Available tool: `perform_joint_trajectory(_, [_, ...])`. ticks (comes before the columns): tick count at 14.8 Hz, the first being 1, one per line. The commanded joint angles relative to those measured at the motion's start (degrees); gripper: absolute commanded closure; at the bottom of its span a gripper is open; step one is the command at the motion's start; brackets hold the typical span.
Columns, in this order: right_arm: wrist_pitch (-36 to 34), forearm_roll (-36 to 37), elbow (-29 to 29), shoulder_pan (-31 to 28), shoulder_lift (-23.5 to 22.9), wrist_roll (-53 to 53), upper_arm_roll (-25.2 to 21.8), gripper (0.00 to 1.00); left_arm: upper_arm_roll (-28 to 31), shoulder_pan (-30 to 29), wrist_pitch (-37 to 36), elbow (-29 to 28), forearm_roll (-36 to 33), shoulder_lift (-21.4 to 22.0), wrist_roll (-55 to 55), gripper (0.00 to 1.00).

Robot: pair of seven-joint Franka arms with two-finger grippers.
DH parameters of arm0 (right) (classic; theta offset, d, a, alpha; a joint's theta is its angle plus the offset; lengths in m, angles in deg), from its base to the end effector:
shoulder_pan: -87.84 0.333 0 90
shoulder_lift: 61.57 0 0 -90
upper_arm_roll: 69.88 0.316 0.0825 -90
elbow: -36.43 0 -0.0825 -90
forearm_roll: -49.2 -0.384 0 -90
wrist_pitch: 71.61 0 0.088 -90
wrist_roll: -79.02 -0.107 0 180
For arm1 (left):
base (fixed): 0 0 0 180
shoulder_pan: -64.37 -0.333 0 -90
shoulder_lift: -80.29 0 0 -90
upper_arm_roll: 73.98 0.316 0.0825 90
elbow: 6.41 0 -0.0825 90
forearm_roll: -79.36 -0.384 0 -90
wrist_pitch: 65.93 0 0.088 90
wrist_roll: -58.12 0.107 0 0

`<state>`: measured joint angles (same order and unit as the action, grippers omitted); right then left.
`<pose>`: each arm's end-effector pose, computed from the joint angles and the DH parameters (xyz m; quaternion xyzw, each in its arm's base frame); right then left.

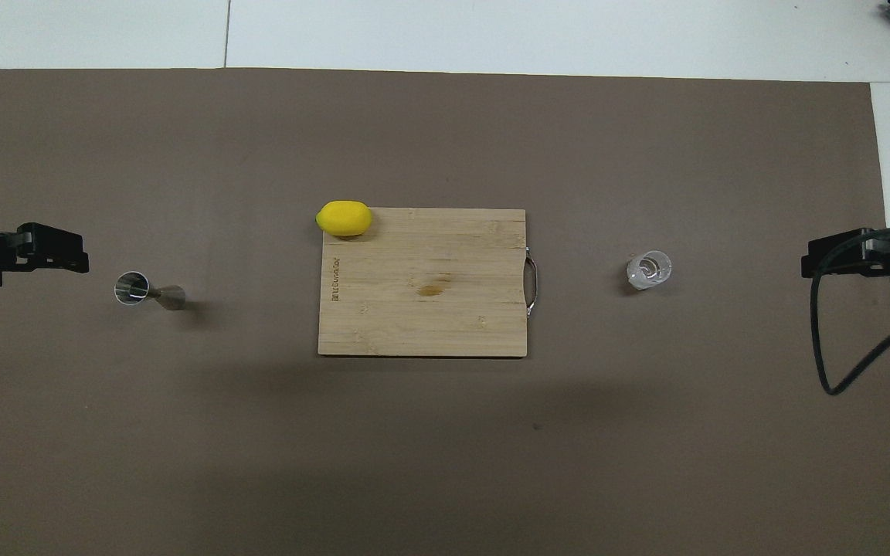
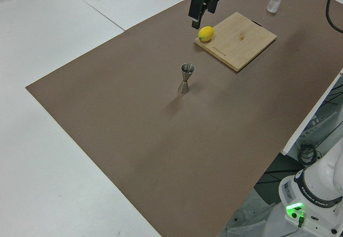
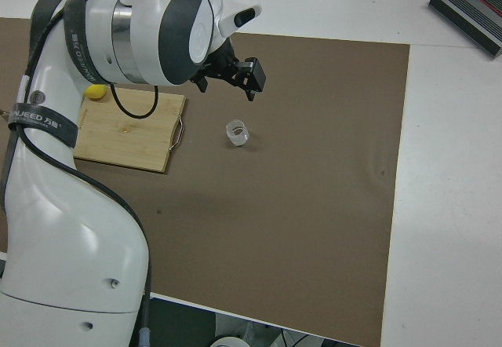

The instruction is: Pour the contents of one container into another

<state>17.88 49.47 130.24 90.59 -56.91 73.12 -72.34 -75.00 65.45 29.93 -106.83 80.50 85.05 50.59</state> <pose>0.5279 0.0012 0.6363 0.9988 -0.0489 0.0030 0.0005 0.5342 -0.0219 0.5923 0.9988 0.0484 0.0010 0.0093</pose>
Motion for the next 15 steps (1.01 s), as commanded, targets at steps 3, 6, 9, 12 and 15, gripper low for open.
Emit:
perform_joint_trajectory(3, [0.3, 1.0, 0.8, -0.3, 0.8, 0.8, 0.2, 0.00, 0.2, 0.1, 0.3, 0.0, 0.5, 0.6, 0.5, 0.00])
perform_joint_trajectory(6, [0.2, 1.0, 0.8, -0.3, 0.8, 0.7, 0.1, 0.00, 0.2, 0.2, 2.0, -0.9, 0.5, 0.6, 0.8, 0.00])
perform_joint_trajectory(9, [0.2, 1.0, 0.8, -0.4, 0.8, 0.6, 0.1, 0.00, 0.2, 0.2, 5.5, -3.2, 0.5, 1.3, 0.5, 0.00])
perform_joint_trajectory(12, [0.2, 1.0, 0.8, -0.5, 0.8, 0.5, 0.1, 0.00, 0.4, 0.1, 10.9, -10.2, 0.5, 3.6, 0.6, 0.00])
perform_joint_trajectory(15, [0.2, 1.0, 0.8, -0.4, 0.8, 0.4, 0.1, 0.00, 0.4, 0.2, 15.3, -16.3, 0.5, 4.5, 0.6, 0.00])
